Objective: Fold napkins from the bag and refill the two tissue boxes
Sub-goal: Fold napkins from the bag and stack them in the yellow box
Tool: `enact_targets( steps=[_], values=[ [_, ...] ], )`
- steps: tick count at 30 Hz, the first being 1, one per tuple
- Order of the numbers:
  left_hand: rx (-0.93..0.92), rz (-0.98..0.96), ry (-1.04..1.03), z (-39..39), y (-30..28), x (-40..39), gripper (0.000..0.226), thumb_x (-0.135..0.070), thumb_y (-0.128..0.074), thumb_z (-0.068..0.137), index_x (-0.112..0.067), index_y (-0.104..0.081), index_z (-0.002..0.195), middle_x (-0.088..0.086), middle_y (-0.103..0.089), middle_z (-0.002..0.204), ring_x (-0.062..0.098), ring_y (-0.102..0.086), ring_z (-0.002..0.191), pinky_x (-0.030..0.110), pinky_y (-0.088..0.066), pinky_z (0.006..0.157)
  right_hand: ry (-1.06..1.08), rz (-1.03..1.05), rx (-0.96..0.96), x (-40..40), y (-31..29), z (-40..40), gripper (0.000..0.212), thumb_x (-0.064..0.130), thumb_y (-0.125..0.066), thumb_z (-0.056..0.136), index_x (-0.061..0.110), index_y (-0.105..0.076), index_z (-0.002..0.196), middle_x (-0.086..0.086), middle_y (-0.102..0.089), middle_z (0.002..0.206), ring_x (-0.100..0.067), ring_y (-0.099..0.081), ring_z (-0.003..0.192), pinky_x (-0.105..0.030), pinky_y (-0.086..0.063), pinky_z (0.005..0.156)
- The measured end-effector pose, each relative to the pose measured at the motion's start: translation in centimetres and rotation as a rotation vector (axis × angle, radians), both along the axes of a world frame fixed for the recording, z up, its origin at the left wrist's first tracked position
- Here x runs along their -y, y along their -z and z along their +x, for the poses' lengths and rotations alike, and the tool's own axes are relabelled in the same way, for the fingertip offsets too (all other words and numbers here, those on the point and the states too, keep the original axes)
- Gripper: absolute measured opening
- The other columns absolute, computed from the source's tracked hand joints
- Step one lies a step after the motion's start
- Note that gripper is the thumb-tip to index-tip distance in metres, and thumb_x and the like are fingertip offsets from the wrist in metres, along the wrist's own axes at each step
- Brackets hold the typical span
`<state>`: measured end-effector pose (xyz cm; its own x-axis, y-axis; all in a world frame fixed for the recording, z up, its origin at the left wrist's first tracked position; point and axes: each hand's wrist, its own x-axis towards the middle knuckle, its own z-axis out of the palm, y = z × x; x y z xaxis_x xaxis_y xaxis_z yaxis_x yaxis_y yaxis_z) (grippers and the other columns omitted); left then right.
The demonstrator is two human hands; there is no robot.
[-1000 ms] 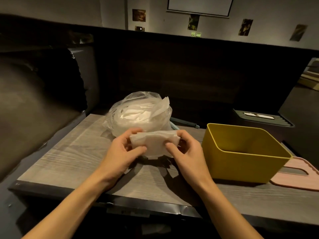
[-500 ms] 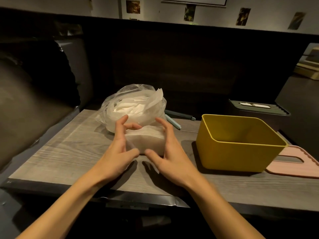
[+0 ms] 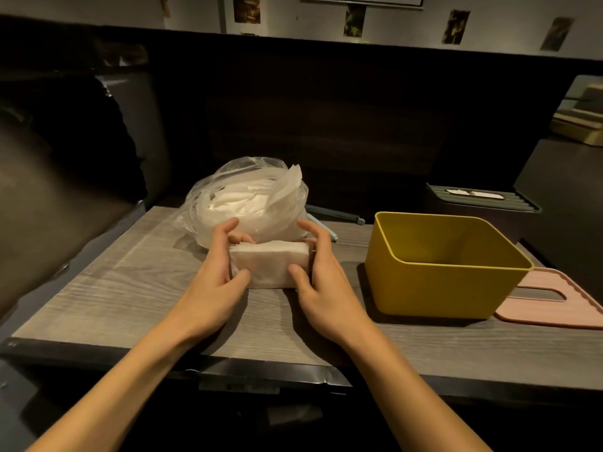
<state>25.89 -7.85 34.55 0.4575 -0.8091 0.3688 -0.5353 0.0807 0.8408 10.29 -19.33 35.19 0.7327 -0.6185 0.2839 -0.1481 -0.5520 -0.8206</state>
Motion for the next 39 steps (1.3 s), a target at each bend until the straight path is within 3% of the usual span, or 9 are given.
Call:
enact_targets(
  steps=[2, 4, 10, 15, 20, 25, 30, 35, 39],
  values=[
    [-0.001, -0.033, -0.012, 0.0, 0.1, 0.1, 0.072, 0.002, -0.053, 0.097, -0.048, -0.021, 0.139, -0.022, -0.052, 0.113, 0.010, -0.058, 0.094, 0.020, -0.052, 0.081, 0.041, -0.009, 0.024, 0.2, 0.1, 0.1, 0.065, 0.015, -0.056, 0.105, 0.046, -0.025, 0.153, 0.009, -0.043, 0.153, -0.010, -0.044, 0.140, -0.044, -0.047, 0.115],
    [-0.023, -0.046, -0.012, 0.1, 0.1, 0.1, 0.073, -0.006, -0.056, 0.093, -0.050, -0.018, 0.138, -0.021, -0.052, 0.116, 0.004, -0.059, 0.093, 0.021, -0.053, 0.083, 0.060, -0.005, 0.041, 0.3, 0.1, 0.2, 0.062, 0.016, -0.056, 0.105, 0.045, -0.030, 0.153, 0.013, -0.043, 0.151, -0.009, -0.044, 0.139, -0.043, -0.048, 0.113],
    [-0.056, 0.081, 0.034, 0.0, -0.1, 0.4, 0.089, -0.004, -0.061, 0.083, -0.039, -0.004, 0.141, -0.012, -0.044, 0.127, -0.016, -0.053, 0.105, 0.004, -0.043, 0.088, 0.065, -0.046, -0.026, 0.3, 0.3, 0.1, 0.065, 0.028, -0.062, 0.103, 0.036, -0.028, 0.158, 0.010, -0.039, 0.160, 0.004, -0.034, 0.134, -0.022, -0.034, 0.108],
    [0.010, 0.168, 0.029, -0.2, 0.0, 0.3, 0.087, -0.022, -0.056, 0.077, -0.060, -0.001, 0.133, -0.017, -0.034, 0.131, 0.029, -0.050, 0.119, 0.047, -0.047, 0.104, 0.046, -0.086, -0.077, -0.1, -0.2, -0.1, 0.056, 0.025, -0.061, 0.104, 0.034, -0.035, 0.153, 0.006, -0.047, 0.154, -0.009, -0.044, 0.139, -0.031, -0.042, 0.113],
    [-0.033, 0.106, -0.052, -1.0, -0.9, 0.2, 0.076, -0.010, -0.061, 0.101, -0.024, -0.008, 0.154, -0.014, -0.044, 0.119, 0.005, -0.057, 0.102, 0.017, -0.045, 0.088, 0.130, -0.166, -0.040, -0.8, -0.8, -0.7, 0.027, 0.017, -0.059, 0.104, 0.024, -0.058, 0.130, 0.008, -0.064, 0.126, -0.003, -0.057, 0.116, -0.034, -0.054, 0.101],
    [-0.146, 0.070, -0.062, -1.0, -2.9, -0.4, 0.080, -0.006, -0.066, 0.097, -0.027, -0.016, 0.155, -0.002, -0.058, 0.122, 0.011, -0.070, 0.104, 0.027, -0.060, 0.084, 0.155, -0.285, -0.057, -1.1, -3.2, -1.6, 0.025, 0.020, -0.061, 0.103, 0.023, -0.060, 0.128, 0.006, -0.067, 0.119, -0.007, -0.062, 0.109, -0.035, -0.057, 0.095],
    [-0.172, 0.021, -0.001, -2.0, -7.0, 0.8, 0.081, -0.008, -0.068, 0.095, -0.037, -0.019, 0.153, -0.002, -0.051, 0.141, 0.009, -0.070, 0.104, 0.021, -0.060, 0.071, 0.085, -0.352, -0.070, -0.7, -8.3, -3.2, 0.035, 0.024, -0.062, 0.102, 0.020, -0.056, 0.136, 0.001, -0.064, 0.131, -0.010, -0.062, 0.116, -0.033, -0.058, 0.095],
    [-0.059, 0.025, 0.034, -4.5, -9.5, 4.1, 0.086, -0.013, -0.069, 0.096, -0.031, -0.015, 0.159, 0.004, -0.040, 0.155, -0.003, -0.059, 0.102, 0.009, -0.053, 0.067, 0.141, -0.435, -0.084, 2.3, -10.8, -6.7, 0.031, 0.022, -0.066, 0.101, 0.024, -0.060, 0.131, 0.004, -0.066, 0.123, -0.002, -0.058, 0.105, -0.022, -0.059, 0.084],
    [0.001, 0.008, 0.102, -6.1, -10.8, 7.2, 0.087, -0.012, -0.071, 0.095, -0.027, -0.016, 0.161, -0.004, -0.056, 0.129, -0.003, -0.068, 0.100, 0.011, -0.055, 0.074, 0.171, -0.447, -0.145, 4.5, -12.4, -10.1, 0.036, 0.021, -0.066, 0.101, 0.026, -0.051, 0.134, 0.010, -0.062, 0.109, -0.006, -0.062, 0.100, -0.021, -0.057, 0.081]
  ],
)
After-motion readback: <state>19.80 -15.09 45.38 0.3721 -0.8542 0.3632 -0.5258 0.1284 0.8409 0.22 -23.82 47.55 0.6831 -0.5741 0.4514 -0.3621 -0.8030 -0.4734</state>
